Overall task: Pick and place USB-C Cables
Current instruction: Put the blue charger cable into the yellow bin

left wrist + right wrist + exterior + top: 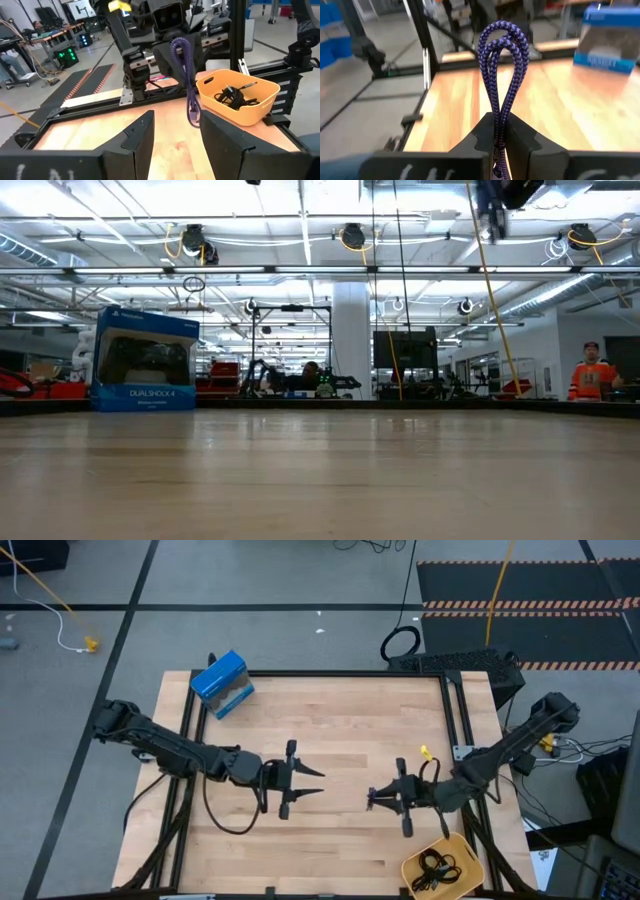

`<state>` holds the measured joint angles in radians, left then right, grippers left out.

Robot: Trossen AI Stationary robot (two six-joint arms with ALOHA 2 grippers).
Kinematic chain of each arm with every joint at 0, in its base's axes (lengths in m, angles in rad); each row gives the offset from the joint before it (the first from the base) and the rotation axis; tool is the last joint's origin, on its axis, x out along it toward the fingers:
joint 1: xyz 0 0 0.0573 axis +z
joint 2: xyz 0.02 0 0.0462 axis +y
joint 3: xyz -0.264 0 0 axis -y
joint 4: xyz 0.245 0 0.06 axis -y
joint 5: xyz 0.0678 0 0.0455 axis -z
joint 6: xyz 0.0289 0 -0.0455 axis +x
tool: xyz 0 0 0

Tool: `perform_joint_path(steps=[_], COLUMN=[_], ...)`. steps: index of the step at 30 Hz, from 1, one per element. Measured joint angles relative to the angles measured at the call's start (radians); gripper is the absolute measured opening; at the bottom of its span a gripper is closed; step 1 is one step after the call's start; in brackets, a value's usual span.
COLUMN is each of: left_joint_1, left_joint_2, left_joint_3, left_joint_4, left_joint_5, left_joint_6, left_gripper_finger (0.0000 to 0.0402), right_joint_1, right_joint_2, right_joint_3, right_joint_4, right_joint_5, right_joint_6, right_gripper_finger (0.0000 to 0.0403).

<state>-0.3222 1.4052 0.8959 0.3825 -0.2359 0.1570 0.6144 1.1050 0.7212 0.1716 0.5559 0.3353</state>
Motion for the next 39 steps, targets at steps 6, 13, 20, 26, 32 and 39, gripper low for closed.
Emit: perform_joint_path(steps=[6,13,20,26,32,39], left_joint_1=[0.001,0.001,0.001,0.001,0.001,0.001], left_joint_2=[0.000,0.000,0.000,0.000,0.000,0.000], left_joint_3=[0.000,0.000,0.000,0.000,0.000,0.000], left_joint_4=[-0.008,-0.013,-0.013,-0.013,-0.013,-0.013], left_joint_5=[0.000,0.000,0.000,0.000,0.000,0.000], left_joint_6=[-0.002,-0.002,-0.002,-0.002,-0.002,-0.004], left_gripper_finger=[0.0161,0.0161,0.0161,0.0161,0.0161,0.0161], right_joint_1=[0.032,0.048,0.049,0.048,0.052,0.057], right_joint_2=[-0.012,0.026,0.124,0.207,0.261,0.303], right_joint_3=[0.161,0.379,0.572,0.660,0.662,0.662], right_joint_4=[-0.386,-0.771,-1.137,-1.316,-1.345,-1.434], right_joint_5=[-0.013,-0.114,-0.257,-0.447,-0.651,-0.794], right_joint_6=[0.110,0.236,0.389,0.515,0.621,0.662], right_gripper_finger=[0.0020,0.0020,0.0020,0.0020,0.0020,0.0020])
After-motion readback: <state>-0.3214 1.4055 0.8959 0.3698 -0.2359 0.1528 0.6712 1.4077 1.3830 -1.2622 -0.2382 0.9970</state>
